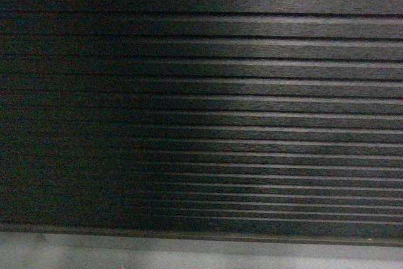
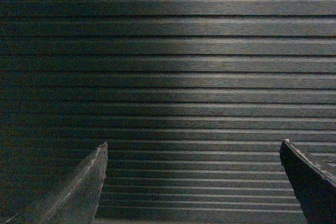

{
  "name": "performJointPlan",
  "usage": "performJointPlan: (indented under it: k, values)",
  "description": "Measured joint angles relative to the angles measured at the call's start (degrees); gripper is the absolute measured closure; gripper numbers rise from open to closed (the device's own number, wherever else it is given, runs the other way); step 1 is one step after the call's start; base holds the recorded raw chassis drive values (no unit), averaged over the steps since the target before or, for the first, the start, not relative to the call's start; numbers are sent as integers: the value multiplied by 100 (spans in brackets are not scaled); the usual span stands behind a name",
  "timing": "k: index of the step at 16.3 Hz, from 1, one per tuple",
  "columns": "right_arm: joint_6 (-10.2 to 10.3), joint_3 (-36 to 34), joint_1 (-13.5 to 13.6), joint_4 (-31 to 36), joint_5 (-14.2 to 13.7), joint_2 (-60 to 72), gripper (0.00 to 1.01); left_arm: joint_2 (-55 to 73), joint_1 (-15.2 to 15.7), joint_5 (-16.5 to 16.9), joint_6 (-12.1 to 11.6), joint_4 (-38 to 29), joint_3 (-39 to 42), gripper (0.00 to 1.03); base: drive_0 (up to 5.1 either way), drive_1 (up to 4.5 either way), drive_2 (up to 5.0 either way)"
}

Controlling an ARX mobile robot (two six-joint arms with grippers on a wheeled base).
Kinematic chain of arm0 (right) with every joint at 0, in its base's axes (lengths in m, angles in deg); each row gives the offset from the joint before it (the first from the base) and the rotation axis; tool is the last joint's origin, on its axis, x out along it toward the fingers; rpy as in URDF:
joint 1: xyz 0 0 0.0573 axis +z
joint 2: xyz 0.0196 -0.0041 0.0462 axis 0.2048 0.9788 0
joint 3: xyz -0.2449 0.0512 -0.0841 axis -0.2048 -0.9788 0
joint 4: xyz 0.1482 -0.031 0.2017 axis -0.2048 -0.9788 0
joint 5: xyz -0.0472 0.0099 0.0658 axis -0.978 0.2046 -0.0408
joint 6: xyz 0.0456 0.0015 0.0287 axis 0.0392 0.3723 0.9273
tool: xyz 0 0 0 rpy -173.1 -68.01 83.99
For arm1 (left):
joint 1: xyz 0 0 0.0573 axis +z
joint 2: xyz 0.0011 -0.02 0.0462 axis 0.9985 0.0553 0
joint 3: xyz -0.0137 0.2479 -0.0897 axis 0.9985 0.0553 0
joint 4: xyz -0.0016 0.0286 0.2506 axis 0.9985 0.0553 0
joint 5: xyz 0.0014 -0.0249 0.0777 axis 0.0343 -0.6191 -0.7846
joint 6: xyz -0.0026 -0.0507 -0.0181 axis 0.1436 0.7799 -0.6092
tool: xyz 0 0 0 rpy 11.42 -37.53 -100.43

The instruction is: Place dark red mango on scale at checkout

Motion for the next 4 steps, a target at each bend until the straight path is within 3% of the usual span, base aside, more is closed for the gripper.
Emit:
performJointPlan:
  k: [4]
  values:
    - [0, 0, 0, 2, 0, 0, 3, 0, 0, 0, 0, 2, 0, 5, 0, 0, 0]
